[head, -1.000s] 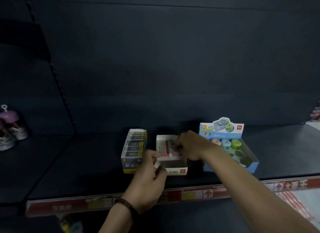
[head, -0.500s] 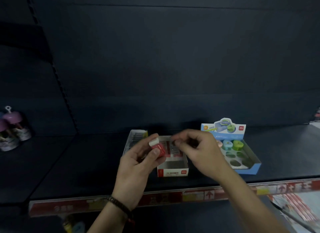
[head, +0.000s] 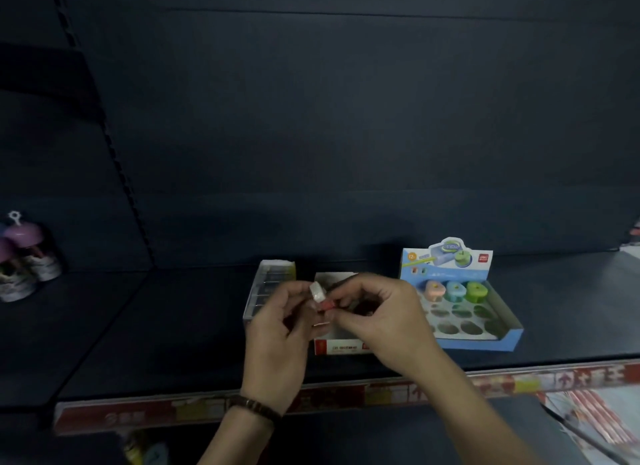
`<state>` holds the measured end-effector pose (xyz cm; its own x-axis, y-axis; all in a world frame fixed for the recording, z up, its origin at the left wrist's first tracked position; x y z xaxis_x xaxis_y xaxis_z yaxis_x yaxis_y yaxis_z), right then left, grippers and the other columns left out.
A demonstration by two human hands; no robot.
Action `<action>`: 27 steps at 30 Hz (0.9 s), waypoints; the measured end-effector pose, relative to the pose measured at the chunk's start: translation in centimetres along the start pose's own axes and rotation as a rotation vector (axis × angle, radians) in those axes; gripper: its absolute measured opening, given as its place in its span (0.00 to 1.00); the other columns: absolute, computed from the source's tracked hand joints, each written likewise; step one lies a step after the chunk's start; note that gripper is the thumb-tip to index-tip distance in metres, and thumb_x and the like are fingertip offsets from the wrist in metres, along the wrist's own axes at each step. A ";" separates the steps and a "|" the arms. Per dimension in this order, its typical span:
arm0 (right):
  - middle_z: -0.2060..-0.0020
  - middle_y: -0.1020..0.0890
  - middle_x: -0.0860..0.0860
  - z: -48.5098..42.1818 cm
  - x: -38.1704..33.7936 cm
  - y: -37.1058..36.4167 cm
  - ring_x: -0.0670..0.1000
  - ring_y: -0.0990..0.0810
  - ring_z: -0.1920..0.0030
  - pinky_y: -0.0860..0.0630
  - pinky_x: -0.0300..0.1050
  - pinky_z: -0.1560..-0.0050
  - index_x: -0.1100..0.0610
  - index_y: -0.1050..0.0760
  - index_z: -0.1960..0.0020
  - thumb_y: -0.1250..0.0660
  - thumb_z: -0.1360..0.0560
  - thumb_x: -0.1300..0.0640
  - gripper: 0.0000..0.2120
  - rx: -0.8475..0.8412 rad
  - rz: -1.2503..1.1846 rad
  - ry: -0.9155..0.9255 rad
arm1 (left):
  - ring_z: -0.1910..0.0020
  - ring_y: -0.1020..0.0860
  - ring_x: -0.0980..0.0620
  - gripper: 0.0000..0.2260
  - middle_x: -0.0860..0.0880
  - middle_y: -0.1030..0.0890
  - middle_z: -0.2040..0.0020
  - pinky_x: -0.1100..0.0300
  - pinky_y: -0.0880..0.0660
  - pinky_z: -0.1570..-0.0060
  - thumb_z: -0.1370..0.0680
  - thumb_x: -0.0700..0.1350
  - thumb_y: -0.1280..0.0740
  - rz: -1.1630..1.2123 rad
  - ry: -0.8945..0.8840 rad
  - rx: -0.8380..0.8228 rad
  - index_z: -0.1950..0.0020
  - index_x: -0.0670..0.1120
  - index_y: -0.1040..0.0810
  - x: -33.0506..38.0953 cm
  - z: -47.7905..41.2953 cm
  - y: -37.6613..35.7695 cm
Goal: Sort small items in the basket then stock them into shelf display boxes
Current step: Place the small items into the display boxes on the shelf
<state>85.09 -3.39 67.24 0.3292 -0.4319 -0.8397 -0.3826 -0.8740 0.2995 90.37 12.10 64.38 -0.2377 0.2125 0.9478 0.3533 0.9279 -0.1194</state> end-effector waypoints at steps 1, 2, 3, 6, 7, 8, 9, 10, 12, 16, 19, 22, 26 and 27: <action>0.58 0.12 0.46 -0.1 0.1 0.1 0.50 0.14 0.56 0.19 0.44 0.53 0.49 0.12 0.55 0.17 0.30 0.63 0.10 -0.006 0.001 -0.005 | 0.51 0.13 0.48 0.09 0.50 0.13 0.50 0.53 0.15 0.54 0.17 0.34 0.34 -0.053 -0.015 0.005 0.44 0.46 0.18 0.1 0.0 0.1; 0.59 0.12 0.47 -0.2 0.3 0.1 0.49 0.14 0.57 0.20 0.43 0.54 0.50 0.12 0.55 0.17 0.30 0.62 0.10 -0.013 -0.003 -0.008 | 0.55 0.13 0.49 0.09 0.51 0.13 0.52 0.54 0.15 0.56 0.17 0.35 0.33 -0.106 -0.035 0.013 0.45 0.48 0.18 0.1 0.0 0.2; 0.59 0.12 0.48 -0.3 0.5 0.1 0.49 0.15 0.59 0.21 0.42 0.56 0.51 0.12 0.55 0.16 0.30 0.62 0.09 -0.023 -0.012 -0.016 | 0.57 0.13 0.50 0.09 0.52 0.13 0.54 0.55 0.15 0.56 0.18 0.36 0.32 -0.168 -0.063 0.023 0.46 0.50 0.18 0.1 0.1 0.4; 0.60 0.12 0.48 -0.7 1.0 0.8 0.48 0.17 0.61 0.21 0.44 0.59 0.51 0.12 0.56 0.16 0.31 0.62 0.10 0.006 0.007 -0.037 | 0.55 0.16 0.59 0.07 0.58 0.15 0.55 0.68 0.20 0.54 0.20 0.41 0.27 -0.503 -0.288 0.018 0.47 0.53 0.17 -0.2 0.7 0.6; 0.59 0.12 0.46 -0.9 1.2 1.4 0.45 0.16 0.60 0.20 0.44 0.58 0.50 0.12 0.56 0.16 0.32 0.62 0.10 0.029 0.061 -0.036 | 0.53 0.18 0.62 0.07 0.60 0.16 0.53 0.72 0.23 0.52 0.20 0.43 0.26 -0.649 -0.377 -0.006 0.47 0.54 0.17 -0.7 1.0 0.3; 0.59 0.13 0.43 -1.3 1.5 2.0 0.42 0.15 0.60 0.21 0.40 0.56 0.49 0.12 0.56 0.16 0.32 0.62 0.11 0.038 0.157 -0.029 | 0.51 0.20 0.64 0.06 0.60 0.18 0.51 0.74 0.25 0.49 0.21 0.43 0.26 -0.756 -0.442 -0.030 0.47 0.54 0.17 -1.5 1.2 0.1; 0.60 0.14 0.39 -1.7 1.7 2.4 0.41 0.16 0.59 0.23 0.35 0.56 0.48 0.12 0.55 0.16 0.31 0.61 0.10 0.027 0.280 -0.018 | 0.49 0.22 0.65 0.07 0.59 0.19 0.48 0.74 0.26 0.46 0.21 0.44 0.25 -0.811 -0.475 -0.060 0.46 0.53 0.16 -2.5 1.3 0.0; 0.62 0.16 0.36 -2.2 1.9 2.4 0.39 0.17 0.58 0.27 0.30 0.56 0.47 0.12 0.55 0.16 0.31 0.60 0.10 -0.006 0.404 -0.013 | 0.46 0.23 0.65 0.07 0.57 0.19 0.46 0.73 0.27 0.42 0.22 0.43 0.24 -0.833 -0.510 -0.092 0.45 0.51 0.15 -3.3 1.5 -0.1; 0.63 0.20 0.36 -3.1 3.1 1.6 0.37 0.20 0.58 0.31 0.27 0.57 0.46 0.12 0.54 0.18 0.30 0.57 0.09 -0.131 0.583 -0.040 | 0.43 0.22 0.61 0.09 0.53 0.18 0.43 0.68 0.25 0.38 0.23 0.40 0.23 -0.836 -0.618 -0.119 0.43 0.47 0.14 -4.2 2.0 -0.3; 0.56 0.20 0.38 -4.0 5.2 -1.5 0.39 0.24 0.56 0.31 0.30 0.55 0.45 0.12 0.50 0.23 0.26 0.56 0.08 -0.344 0.748 -0.057 | 0.42 0.18 0.53 0.09 0.50 0.17 0.41 0.56 0.21 0.42 0.22 0.40 0.23 -0.828 -0.669 -0.083 0.42 0.44 0.13 -4.7 2.5 0.0; 0.52 0.15 0.40 -4.5 6.2 -3.1 0.39 0.21 0.53 0.25 0.35 0.49 0.45 0.12 0.51 0.25 0.27 0.58 0.10 -0.398 0.779 -0.079 | 0.41 0.18 0.53 0.09 0.50 0.18 0.40 0.57 0.20 0.42 0.21 0.39 0.25 -0.848 -0.681 -0.090 0.41 0.43 0.13 -4.6 2.8 -0.3; 0.53 0.13 0.39 -4.8 7.0 -3.6 0.44 0.16 0.50 0.17 0.46 0.46 0.42 0.13 0.54 0.26 0.29 0.56 0.10 -0.394 0.830 -0.124 | 0.40 0.18 0.54 0.09 0.49 0.18 0.40 0.58 0.20 0.42 0.21 0.39 0.25 -0.847 -0.689 -0.102 0.41 0.43 0.13 -4.6 2.9 -0.4; 0.53 0.13 0.40 -4.9 7.2 -3.7 0.45 0.16 0.48 0.16 0.47 0.46 0.40 0.13 0.55 0.23 0.29 0.50 0.06 -0.394 0.884 -0.147 | 0.38 0.19 0.54 0.09 0.49 0.18 0.40 0.58 0.20 0.41 0.21 0.39 0.25 -0.836 -0.671 -0.116 0.41 0.43 0.13 -4.8 2.7 -0.3; 0.51 0.13 0.40 -4.8 7.2 -3.7 0.47 0.16 0.47 0.17 0.47 0.45 0.39 0.13 0.54 0.23 0.28 0.49 0.05 -0.397 0.905 -0.147 | 0.38 0.19 0.55 0.09 0.49 0.18 0.40 0.58 0.20 0.40 0.22 0.39 0.24 -0.837 -0.675 -0.112 0.41 0.43 0.13 -4.7 2.7 -0.4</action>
<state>93.04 -4.33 62.30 -0.0637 -0.9635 -0.2602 -0.1119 -0.2522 0.9612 88.89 11.60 59.16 -0.8795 -0.3191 0.3530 -0.0803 0.8307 0.5509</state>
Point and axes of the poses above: each hand's wrist, its own z-axis away from the middle knuckle, its own y-axis out of the back of the hand, x = y × z, the point moved 9 cm from there along -z, towards the middle knuckle
